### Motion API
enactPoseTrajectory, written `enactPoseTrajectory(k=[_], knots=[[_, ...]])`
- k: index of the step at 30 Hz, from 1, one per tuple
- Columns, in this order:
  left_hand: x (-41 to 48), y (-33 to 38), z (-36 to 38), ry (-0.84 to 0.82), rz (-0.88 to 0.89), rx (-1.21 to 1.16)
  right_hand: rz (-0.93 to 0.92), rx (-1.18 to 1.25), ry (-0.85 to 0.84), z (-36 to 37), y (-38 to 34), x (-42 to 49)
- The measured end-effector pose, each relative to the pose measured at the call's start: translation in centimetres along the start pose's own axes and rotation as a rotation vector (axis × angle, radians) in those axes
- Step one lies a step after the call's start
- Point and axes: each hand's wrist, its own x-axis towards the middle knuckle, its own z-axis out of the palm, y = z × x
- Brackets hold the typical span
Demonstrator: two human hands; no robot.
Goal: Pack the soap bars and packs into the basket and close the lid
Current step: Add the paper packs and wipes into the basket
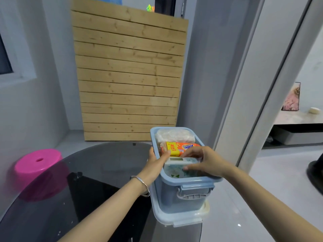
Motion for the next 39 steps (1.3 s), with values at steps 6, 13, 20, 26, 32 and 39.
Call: enactPoseTrajectory(k=[6, 13, 20, 26, 32, 39], knots=[[1.2, -0.4, 0.0, 0.013, -0.058, -0.12, 0.107, 0.205, 0.414, -1.0, 2.8, -0.9], [2.9, 0.0, 0.7, 0.056, -0.124, -0.409, 0.601, 1.315, 0.083, 0.0, 4.4, -0.3], [3.0, -0.8, -0.1, 0.003, -0.122, -0.546, 0.526, 1.292, 0.075, 0.3, 3.1, -0.2], [1.8, 0.2, -2.4, -0.057, -0.101, -0.597, 0.409, 1.335, 0.079, 1.4, 0.6, -0.9], [-1.2, 1.4, -7.6, -0.017, -0.042, -0.533, 0.28, 1.307, 0.031, 4.2, -3.2, 0.1], [-4.3, 1.4, -14.7, 0.089, -0.055, -0.464, 0.275, 1.351, -0.024, 10.2, -7.6, 2.3]])
